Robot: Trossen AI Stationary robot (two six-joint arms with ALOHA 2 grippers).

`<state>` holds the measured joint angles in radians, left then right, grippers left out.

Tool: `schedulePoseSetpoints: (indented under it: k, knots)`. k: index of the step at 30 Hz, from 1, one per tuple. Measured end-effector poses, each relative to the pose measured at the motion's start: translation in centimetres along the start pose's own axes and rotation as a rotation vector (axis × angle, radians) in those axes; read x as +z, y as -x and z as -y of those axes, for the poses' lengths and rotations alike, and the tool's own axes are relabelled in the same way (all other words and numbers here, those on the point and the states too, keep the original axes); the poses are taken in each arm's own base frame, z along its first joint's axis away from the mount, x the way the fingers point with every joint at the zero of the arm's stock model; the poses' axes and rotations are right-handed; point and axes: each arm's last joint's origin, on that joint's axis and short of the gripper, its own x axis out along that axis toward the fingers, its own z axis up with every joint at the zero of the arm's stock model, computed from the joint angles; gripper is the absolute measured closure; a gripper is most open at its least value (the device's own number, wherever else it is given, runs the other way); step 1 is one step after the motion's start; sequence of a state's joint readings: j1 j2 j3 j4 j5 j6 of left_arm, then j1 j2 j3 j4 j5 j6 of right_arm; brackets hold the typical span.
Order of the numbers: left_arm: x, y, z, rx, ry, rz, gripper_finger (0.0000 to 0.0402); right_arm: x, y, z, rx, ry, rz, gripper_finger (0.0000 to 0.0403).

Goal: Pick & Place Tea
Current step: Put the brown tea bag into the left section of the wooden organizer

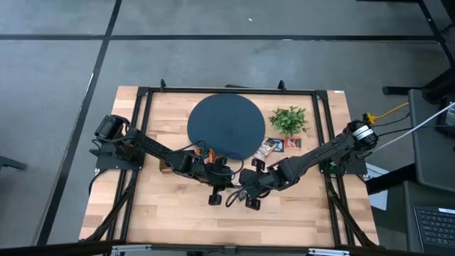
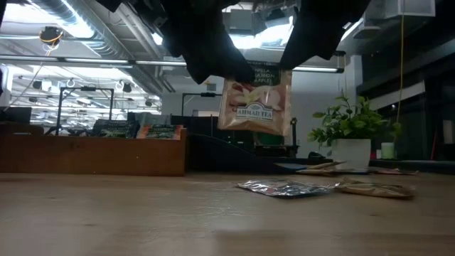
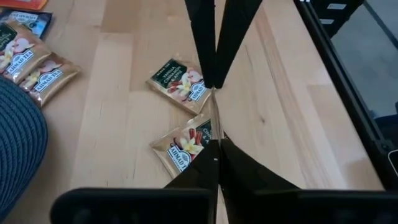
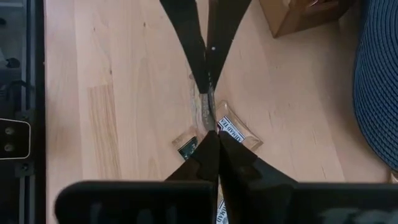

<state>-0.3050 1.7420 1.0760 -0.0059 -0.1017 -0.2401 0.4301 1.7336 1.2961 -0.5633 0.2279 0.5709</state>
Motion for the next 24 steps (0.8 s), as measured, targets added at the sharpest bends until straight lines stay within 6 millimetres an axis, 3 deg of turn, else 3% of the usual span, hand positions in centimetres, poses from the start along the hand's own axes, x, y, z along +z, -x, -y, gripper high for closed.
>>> schedulePoseSetpoints:
  k: [10, 18, 24]
  knots:
    - [-0.1, 0.8, 0.2, 0.016, -0.010, -0.035, 0.0399, -0.7, 0.0, 0.5, -0.053, -0.041, -0.066, 0.0322]
    - [-0.5, 5.6, 0.7, 0.130, -0.046, -0.013, 0.0399, -1.4, 0.2, 0.9, -0.143, -0.029, -0.104, 0.0289]
    - [-3.5, 9.7, 0.0, 0.197, 0.012, 0.052, 0.0399, -1.6, 0.1, 1.0, -0.174, -0.019, -0.095, 0.0287]
